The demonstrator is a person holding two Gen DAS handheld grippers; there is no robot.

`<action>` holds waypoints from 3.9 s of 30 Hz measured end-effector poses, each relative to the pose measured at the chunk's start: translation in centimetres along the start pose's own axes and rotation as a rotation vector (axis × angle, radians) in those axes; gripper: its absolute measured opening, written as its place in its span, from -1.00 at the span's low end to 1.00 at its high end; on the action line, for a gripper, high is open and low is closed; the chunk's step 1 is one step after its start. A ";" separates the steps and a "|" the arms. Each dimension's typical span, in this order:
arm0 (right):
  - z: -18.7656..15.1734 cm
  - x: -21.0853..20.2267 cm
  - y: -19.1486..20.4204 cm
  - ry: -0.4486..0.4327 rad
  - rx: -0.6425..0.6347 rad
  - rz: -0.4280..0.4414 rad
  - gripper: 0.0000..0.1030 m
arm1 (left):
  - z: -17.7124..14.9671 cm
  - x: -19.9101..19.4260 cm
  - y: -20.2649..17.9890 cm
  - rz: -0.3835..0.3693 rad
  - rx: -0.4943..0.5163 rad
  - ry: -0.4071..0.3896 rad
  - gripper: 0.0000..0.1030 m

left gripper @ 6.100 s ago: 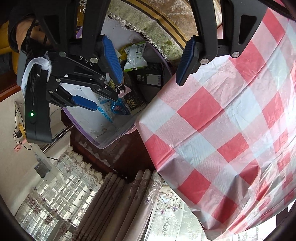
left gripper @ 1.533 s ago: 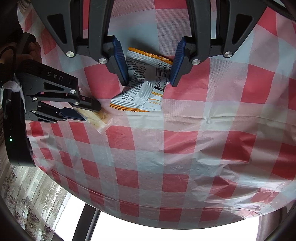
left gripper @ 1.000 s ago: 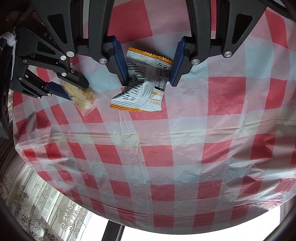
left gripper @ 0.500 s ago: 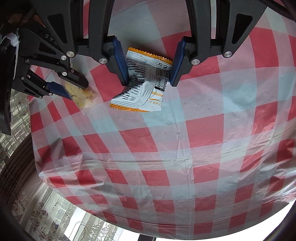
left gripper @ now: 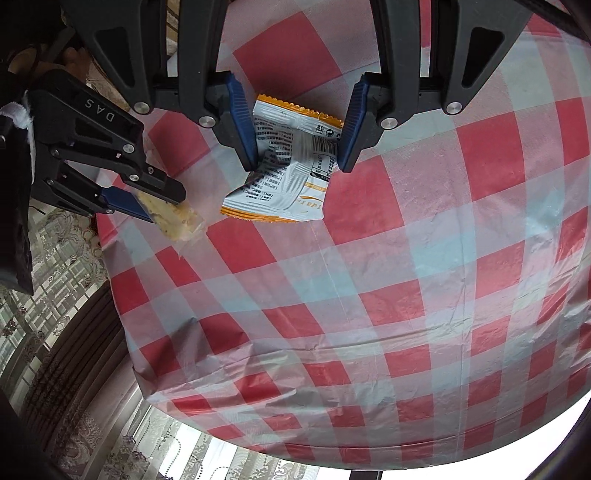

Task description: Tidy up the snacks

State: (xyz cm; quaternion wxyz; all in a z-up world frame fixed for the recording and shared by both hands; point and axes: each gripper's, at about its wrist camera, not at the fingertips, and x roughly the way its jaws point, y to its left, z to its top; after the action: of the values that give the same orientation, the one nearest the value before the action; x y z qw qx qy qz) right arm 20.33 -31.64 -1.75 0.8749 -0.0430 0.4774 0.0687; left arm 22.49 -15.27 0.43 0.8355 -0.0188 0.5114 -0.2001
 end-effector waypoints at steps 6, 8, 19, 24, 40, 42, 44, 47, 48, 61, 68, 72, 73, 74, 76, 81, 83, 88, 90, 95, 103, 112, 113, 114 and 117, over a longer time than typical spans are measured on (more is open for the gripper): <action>-2.4 -1.9 -3.3 -0.006 0.046 -0.028 -0.24 | -0.4 -0.2 -3.5 -0.029 0.053 0.006 -0.12; -3.2 -2.4 -4.6 -0.006 0.066 -0.036 -0.24 | -0.4 -0.3 -4.6 -0.037 0.068 0.006 -0.12; -8.8 -5.1 -11.5 0.019 0.188 -0.137 -0.24 | -1.2 0.3 -11.0 -0.121 0.140 0.037 -0.12; -11.3 -6.5 -14.3 0.026 0.249 -0.196 -0.24 | -1.8 1.3 -14.5 -0.185 0.160 0.076 -0.12; -15.8 -10.0 -20.2 -0.002 0.411 -0.304 -0.24 | -4.2 4.2 -23.7 -0.259 0.223 0.207 -0.10; -16.3 -10.3 -20.6 -0.004 0.427 -0.311 -0.24 | -4.5 4.3 -24.4 -0.258 0.229 0.214 -0.09; -16.6 -10.7 -20.8 -0.011 0.441 -0.315 -0.23 | -4.6 4.6 -24.8 -0.251 0.222 0.226 -0.07; -16.9 -11.4 -21.2 -0.021 0.460 -0.326 -0.19 | -4.8 5.0 -25.2 -0.249 0.216 0.249 -0.04; -17.0 -11.7 -21.2 -0.023 0.465 -0.334 -0.10 | -4.9 5.1 -25.4 -0.243 0.214 0.254 0.02; -19.4 -16.0 -19.5 -0.042 0.525 -0.395 0.38 | -9.7 0.9 -23.5 -0.279 0.124 0.270 0.31; -21.0 -18.3 -19.5 -0.047 0.546 -0.426 0.43 | -12.5 -3.0 -22.8 -0.270 0.089 0.146 0.50; -21.2 -18.2 -19.6 -0.039 0.548 -0.424 0.43 | -13.0 -2.3 -24.0 -0.316 0.139 0.129 0.99; -21.3 -18.0 -19.6 -0.036 0.546 -0.423 0.43 | -13.0 -2.2 -24.3 -0.306 0.153 0.129 0.99; -21.3 -17.9 -19.6 -0.034 0.544 -0.422 0.43 | -13.0 -2.2 -24.4 -0.298 0.153 0.128 0.99; -21.3 -17.8 -19.6 -0.030 0.542 -0.420 0.43 | -12.9 -2.2 -24.5 -0.291 0.147 0.123 0.99; -21.5 -17.5 -19.6 -0.021 0.541 -0.415 0.43 | -13.0 -1.8 -25.1 -0.233 0.166 0.130 0.99; -21.6 -17.4 -19.5 -0.017 0.539 -0.415 0.43 | -13.0 -1.7 -25.1 -0.223 0.155 0.128 0.99; -21.7 -17.1 -19.5 -0.003 0.536 -0.410 0.43 | -12.6 -1.7 -24.0 -0.281 0.087 0.113 0.99; -21.8 -17.0 -19.4 -0.001 0.534 -0.408 0.43 | -12.4 -1.6 -23.9 -0.280 0.083 0.114 0.99; -21.9 -16.9 -19.4 0.001 0.530 -0.403 0.43 | -12.3 -1.6 -24.2 -0.271 0.086 0.109 0.99; -21.8 -16.8 -19.4 0.001 0.528 -0.401 0.43 | -12.3 -1.4 -24.2 -0.264 0.092 0.108 0.99; -21.8 -16.9 -19.4 0.001 0.530 -0.402 0.43 | -12.3 -1.4 -24.2 -0.263 0.092 0.108 0.99; -21.8 -16.9 -19.4 0.000 0.529 -0.403 0.43 | -12.3 -1.4 -24.3 -0.263 0.092 0.108 0.99; -21.7 -16.8 -19.4 0.000 0.528 -0.402 0.43 | -12.3 -1.4 -24.3 -0.263 0.092 0.108 0.99; -21.7 -16.8 -19.4 0.001 0.526 -0.401 0.43 | -12.3 -1.4 -24.3 -0.263 0.092 0.108 0.99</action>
State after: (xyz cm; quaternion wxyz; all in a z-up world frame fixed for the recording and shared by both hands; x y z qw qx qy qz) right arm -3.53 -55.20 0.86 0.8519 0.0914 0.4613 -0.2305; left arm 3.67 -34.95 1.45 0.7734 -0.0365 0.5391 -0.3316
